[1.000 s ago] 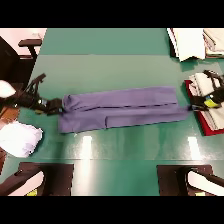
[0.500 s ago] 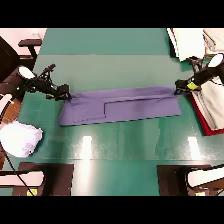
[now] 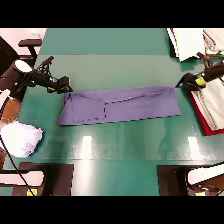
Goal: Fold the shirts.
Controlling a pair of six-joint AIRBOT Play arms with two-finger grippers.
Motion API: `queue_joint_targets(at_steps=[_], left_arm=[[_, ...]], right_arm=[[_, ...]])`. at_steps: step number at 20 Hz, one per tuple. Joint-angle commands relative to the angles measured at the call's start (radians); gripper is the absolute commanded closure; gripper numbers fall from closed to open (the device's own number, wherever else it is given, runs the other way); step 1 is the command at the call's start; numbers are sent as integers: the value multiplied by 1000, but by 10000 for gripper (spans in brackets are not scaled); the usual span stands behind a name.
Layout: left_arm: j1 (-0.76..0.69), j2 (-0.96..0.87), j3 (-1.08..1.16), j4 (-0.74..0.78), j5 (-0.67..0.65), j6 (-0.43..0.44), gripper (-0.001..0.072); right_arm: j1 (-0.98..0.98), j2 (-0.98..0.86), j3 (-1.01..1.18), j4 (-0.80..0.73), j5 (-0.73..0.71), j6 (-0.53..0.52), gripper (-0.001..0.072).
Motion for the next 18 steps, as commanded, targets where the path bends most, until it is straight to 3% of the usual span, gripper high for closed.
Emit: queue_joint_targets(at_steps=[1,4,10,11,14,18], left_arm=[[-21,-1,23,-100,-21,25,682],[-116,-3,23,-100,7,14,682],[-354,-14,23,-95,262,-72,682],[-385,-20,23,-95,296,-87,683],[-447,-59,29,-96,322,-90,683],[-514,-160,92,-97,312,-101,683]], right_arm=[[-94,-3,-95,57,42,-42,168],[-140,-3,-218,110,-26,-83,169],[-75,-58,-304,238,-76,-124,210],[-51,-71,-299,236,-83,-124,291],[-4,-86,-237,237,-78,-124,671],[14,2,-106,239,11,-100,694]])
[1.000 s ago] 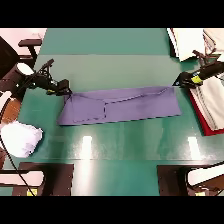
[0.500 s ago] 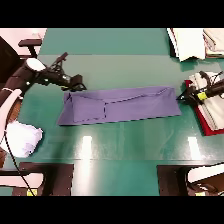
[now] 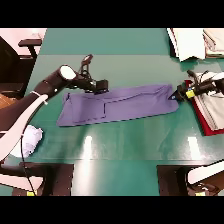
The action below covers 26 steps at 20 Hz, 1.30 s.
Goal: Fold the shirts.
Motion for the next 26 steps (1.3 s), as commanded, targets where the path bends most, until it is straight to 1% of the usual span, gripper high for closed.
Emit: queue_joint_targets(at_steps=[1,3,5,8,11,13,19,20,22,24,26], left_arm=[[-69,-88,61,0,15,-24,683],[-101,-141,109,1,15,-27,683],[-132,-187,158,2,15,-27,683],[-159,-248,222,8,-11,-31,683],[-161,-269,232,19,-17,-47,683],[-161,-270,232,58,-29,-56,683],[-159,-270,234,64,-12,-52,683],[-150,-268,246,66,-31,-47,683],[-106,-238,280,97,-89,-45,683],[-29,-154,294,170,-134,-46,683],[80,-34,294,253,-181,-45,683]], right_arm=[[33,84,97,14,66,34,694],[69,163,147,14,71,35,694],[123,223,200,15,68,66,694],[218,276,270,14,63,77,694],[310,290,349,14,64,95,694],[359,290,391,14,59,107,694],[496,290,440,15,29,114,694],[518,290,441,23,16,113,694],[552,280,440,98,-9,113,694],[595,257,440,181,-36,104,694],[667,223,440,197,-86,90,694]])
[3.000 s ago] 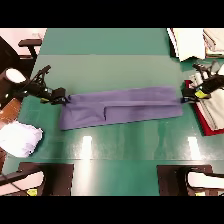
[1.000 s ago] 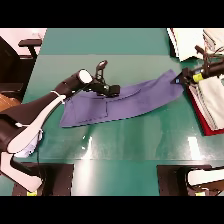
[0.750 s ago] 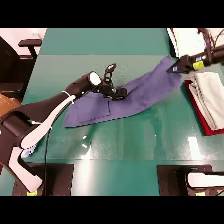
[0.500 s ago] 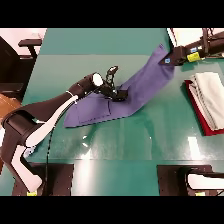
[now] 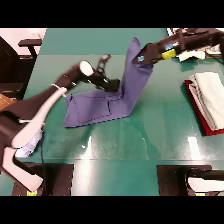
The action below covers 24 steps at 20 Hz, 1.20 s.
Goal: Fold the shirts.
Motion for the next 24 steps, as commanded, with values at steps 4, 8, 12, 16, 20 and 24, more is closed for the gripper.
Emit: queue_joint_targets(at_steps=[4,8,12,16,20,24], left_arm=[[345,363,12,248,-128,3,682],[515,519,12,280,-138,3,682],[560,560,11,279,-167,3,682],[560,559,11,276,-206,3,682],[557,559,11,248,-210,3,682],[557,551,10,204,-209,3,682]], right_arm=[[317,-146,4,132,-292,-92,693],[484,-280,5,154,-418,-104,126],[430,-282,-30,0,-289,-71,244],[241,-176,-236,-114,-259,-24,244],[19,-139,-441,-141,-224,42,36],[-58,-212,-501,-51,-209,40,47]])
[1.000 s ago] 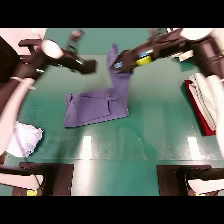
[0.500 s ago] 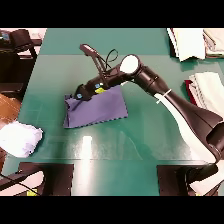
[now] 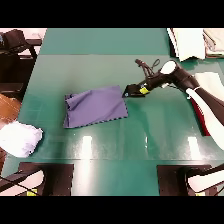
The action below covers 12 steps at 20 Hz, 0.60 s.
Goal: Fold the shirts.
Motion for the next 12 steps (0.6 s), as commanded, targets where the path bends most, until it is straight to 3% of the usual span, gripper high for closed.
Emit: queue_joint_targets(at_steps=[1,5,8,10,11,12], left_arm=[[0,-3,-3,-32,0,0,682],[0,-3,-9,-45,1,26,682],[0,-3,-9,-51,0,26,682],[0,-3,-9,-71,-3,26,682],[0,-3,-9,-93,-7,27,682],[0,-3,-9,-121,-7,37,683]], right_arm=[[-62,-56,-57,90,19,12,50],[13,-184,40,148,20,11,68],[85,-291,163,211,21,13,169],[124,-343,244,245,12,12,364],[140,-353,279,240,-1,11,515],[148,-355,304,241,-21,11,619]])
